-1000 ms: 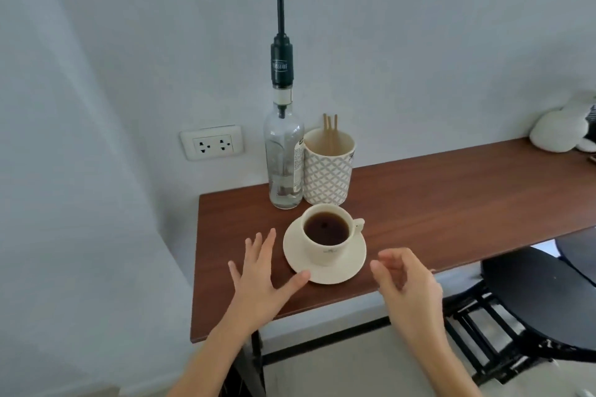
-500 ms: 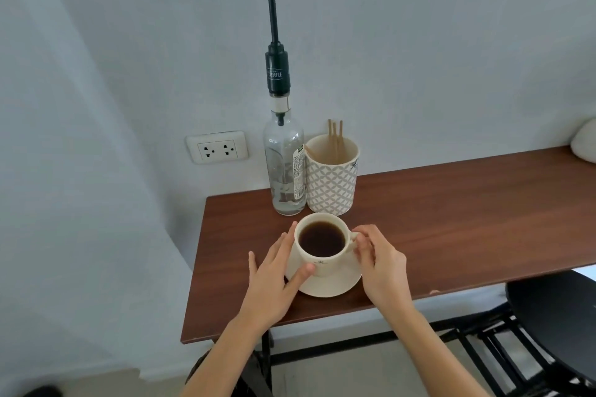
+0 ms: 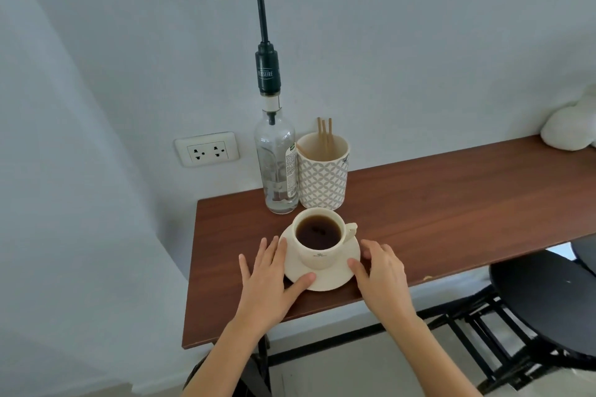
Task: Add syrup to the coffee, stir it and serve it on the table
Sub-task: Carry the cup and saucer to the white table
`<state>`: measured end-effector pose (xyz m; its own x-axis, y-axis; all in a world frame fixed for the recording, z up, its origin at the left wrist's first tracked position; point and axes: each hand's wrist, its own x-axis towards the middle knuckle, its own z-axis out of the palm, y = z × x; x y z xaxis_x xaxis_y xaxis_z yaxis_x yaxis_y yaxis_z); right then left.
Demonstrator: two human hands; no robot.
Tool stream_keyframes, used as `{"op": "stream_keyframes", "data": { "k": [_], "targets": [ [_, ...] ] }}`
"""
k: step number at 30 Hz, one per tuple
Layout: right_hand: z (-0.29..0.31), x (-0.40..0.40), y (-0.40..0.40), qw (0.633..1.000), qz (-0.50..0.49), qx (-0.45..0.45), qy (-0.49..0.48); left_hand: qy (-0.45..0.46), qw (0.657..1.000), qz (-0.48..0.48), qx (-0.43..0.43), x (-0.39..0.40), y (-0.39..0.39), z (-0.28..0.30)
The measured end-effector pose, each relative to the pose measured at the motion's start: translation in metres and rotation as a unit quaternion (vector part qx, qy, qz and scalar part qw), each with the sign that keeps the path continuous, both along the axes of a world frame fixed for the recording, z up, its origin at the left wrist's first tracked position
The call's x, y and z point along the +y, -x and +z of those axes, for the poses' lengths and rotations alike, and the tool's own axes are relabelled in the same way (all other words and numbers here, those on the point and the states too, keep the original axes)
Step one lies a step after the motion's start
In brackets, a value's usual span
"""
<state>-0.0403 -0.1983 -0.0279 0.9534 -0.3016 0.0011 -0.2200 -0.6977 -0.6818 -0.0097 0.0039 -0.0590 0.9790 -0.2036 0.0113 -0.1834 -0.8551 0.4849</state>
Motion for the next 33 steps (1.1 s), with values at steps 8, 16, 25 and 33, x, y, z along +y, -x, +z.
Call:
{"op": "stream_keyframes", "data": {
  "k": [8,16,25,33],
  "targets": [
    [0.0,0.009,0.024,0.999,-0.027,0.009,-0.017,0.005,0.999,-0.033,0.002,0.006,0.006,0.005],
    [-0.008,0.008,0.043,0.975,-0.035,0.049,-0.216,-0.006,0.996,-0.084,0.013,0.013,0.02,0.007],
    [-0.029,-0.005,0.064,0.857,0.033,0.071,-0.509,-0.013,0.992,-0.121,0.034,0.016,0.038,0.008],
    [-0.033,-0.015,0.078,0.85,0.031,0.072,-0.522,-0.02,0.991,-0.12,0.045,0.013,0.059,0.006]
  ]
}}
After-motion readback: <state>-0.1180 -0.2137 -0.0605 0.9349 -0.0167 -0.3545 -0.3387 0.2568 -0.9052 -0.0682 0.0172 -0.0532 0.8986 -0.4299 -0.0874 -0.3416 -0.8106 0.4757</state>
